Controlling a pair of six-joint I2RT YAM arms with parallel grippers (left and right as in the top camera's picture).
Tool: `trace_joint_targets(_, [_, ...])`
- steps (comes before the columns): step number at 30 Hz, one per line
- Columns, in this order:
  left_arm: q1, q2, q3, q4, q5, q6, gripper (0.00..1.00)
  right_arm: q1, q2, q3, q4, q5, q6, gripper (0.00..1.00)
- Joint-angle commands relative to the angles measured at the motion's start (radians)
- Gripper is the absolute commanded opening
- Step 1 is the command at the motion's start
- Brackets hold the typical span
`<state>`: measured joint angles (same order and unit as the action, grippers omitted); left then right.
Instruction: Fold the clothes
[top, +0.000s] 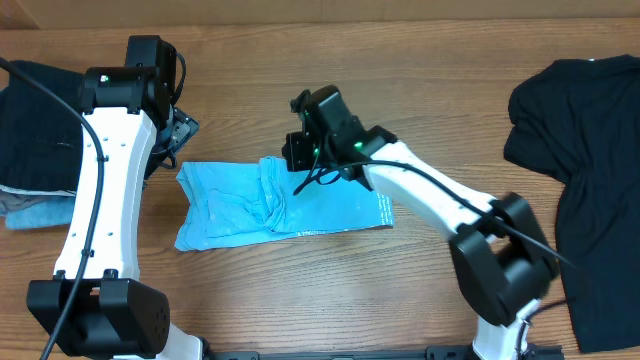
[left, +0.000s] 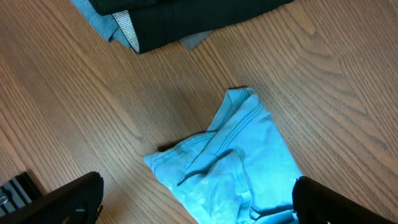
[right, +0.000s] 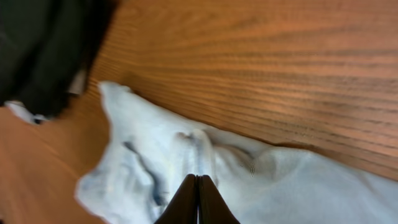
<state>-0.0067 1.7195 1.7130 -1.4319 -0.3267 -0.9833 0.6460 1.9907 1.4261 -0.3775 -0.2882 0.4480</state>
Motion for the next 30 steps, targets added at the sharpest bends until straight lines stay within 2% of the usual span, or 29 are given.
trace_joint_targets(1, [0.0, 0.005, 0.01, 0.0, -0.02, 0.021, 1.0, 0.022, 0.086, -0.006, 0.04, -0.005, 0.014, 0.05])
trace_joint_targets(5, [0.0, 0.005, 0.01, 0.0, -0.02, 0.022, 1.0, 0.037, 0.146, -0.006, 0.113, -0.004, 0.031, 0.05])
trace_joint_targets(7, [0.0, 0.005, 0.01, 0.0, -0.02, 0.021, 1.0, 0.037, 0.147, -0.006, 0.154, -0.003, 0.031, 0.16])
trace_joint_targets(11, [0.0, 0.005, 0.01, 0.0, -0.02, 0.022, 1.0, 0.021, 0.129, 0.009, 0.217, -0.032, 0.023, 0.18])
trace_joint_targets(16, [0.0, 0.005, 0.01, 0.0, -0.02, 0.022, 1.0, -0.043, 0.029, 0.03, 0.116, -0.196, 0.023, 0.18])
trace_joint_targets(24, [0.0, 0.005, 0.01, 0.0, -0.02, 0.022, 1.0, -0.049, -0.032, 0.023, -0.16, -0.2, -0.011, 0.16])
trace_joint_targets(27, [0.0, 0.005, 0.01, 0.0, -0.02, 0.022, 1.0, -0.034, -0.031, -0.012, -0.163, -0.2, -0.01, 0.04])
trace_joint_targets(30, [0.0, 0.005, 0.01, 0.0, -0.02, 0.022, 1.0, -0.004, -0.025, -0.046, -0.161, -0.2, -0.01, 0.04])
